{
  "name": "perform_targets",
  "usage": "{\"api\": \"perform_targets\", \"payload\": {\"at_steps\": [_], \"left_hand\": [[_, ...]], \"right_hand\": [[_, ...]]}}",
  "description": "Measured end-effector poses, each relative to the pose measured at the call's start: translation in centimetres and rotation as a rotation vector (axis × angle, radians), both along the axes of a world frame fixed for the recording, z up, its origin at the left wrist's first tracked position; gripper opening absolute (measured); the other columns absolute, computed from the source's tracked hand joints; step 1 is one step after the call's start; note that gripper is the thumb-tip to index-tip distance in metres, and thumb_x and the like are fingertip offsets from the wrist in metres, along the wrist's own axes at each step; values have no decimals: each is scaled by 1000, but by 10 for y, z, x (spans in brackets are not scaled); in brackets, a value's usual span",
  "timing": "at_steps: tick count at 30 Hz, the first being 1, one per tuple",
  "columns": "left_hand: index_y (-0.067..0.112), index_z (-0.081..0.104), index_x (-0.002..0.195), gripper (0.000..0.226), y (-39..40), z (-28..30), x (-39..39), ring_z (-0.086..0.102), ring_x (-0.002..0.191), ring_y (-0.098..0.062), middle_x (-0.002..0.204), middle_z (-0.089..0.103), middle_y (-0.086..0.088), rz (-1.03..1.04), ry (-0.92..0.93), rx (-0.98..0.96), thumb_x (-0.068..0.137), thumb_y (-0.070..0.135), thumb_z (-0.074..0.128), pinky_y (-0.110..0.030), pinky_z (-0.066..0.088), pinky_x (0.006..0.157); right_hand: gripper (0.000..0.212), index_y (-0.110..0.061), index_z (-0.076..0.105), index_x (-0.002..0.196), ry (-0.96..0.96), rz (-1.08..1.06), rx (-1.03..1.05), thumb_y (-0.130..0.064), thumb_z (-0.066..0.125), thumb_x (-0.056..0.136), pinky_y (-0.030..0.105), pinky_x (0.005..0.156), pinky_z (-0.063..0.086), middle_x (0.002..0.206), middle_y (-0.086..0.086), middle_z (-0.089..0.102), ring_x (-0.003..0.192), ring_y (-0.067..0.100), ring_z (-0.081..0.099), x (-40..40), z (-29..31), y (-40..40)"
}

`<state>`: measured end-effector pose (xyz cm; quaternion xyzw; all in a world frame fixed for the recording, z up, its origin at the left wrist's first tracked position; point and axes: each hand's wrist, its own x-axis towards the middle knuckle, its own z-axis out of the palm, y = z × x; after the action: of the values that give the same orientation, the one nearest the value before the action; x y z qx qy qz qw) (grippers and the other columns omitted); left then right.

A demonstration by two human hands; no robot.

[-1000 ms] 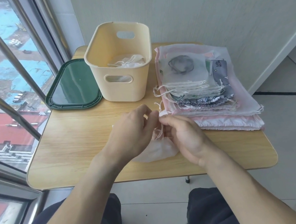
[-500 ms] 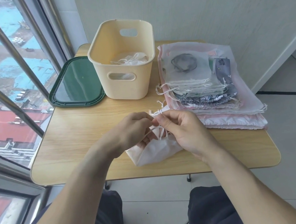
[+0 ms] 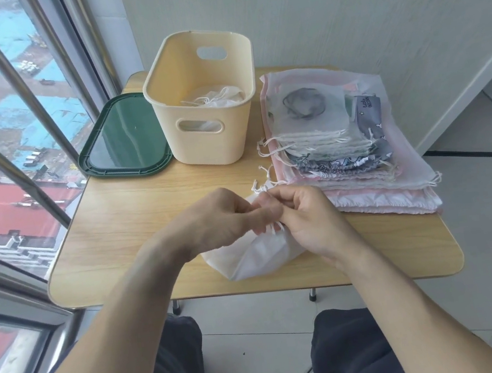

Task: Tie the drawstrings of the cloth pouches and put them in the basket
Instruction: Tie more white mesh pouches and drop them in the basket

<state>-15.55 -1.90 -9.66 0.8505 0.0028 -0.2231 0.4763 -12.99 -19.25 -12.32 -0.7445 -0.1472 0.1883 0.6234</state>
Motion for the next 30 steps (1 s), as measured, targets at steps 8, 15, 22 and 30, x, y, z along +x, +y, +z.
{"api": "perform_targets", "payload": {"at_steps": [8,15,22,30], "left_hand": [[21,72,60,35,1,-4,1,59,82,-16,49,38,10,19,-52,-58,74,53,80,-35,30,65],[20,69,74,18,-14,-6,-2,43,45,-3,42,47,17,192,-372,195,76,35,79,-16,30,47],[25,74,89,12,-22,-12,-4,36,46,-5,47,35,15,145,-782,339,79,33,73,-25,32,52],[26,78,83,17,-28,-14,-5,46,46,-19,57,41,10,75,-1039,359,83,27,62,-30,42,39]], "right_hand": [[24,-10,77,96,11,-56,43,-27,60,101,27,74,52,89,18,76,75,13,65,4,0,-3],[24,-7,75,97,48,-141,49,-23,59,102,30,72,53,87,17,75,77,19,67,3,-4,2],[25,-15,79,89,135,-236,83,-24,60,101,36,84,51,91,10,74,83,19,62,10,-7,2],[26,-19,83,82,280,-279,134,-17,63,98,34,84,43,87,8,74,87,23,57,15,-1,-1]]}}
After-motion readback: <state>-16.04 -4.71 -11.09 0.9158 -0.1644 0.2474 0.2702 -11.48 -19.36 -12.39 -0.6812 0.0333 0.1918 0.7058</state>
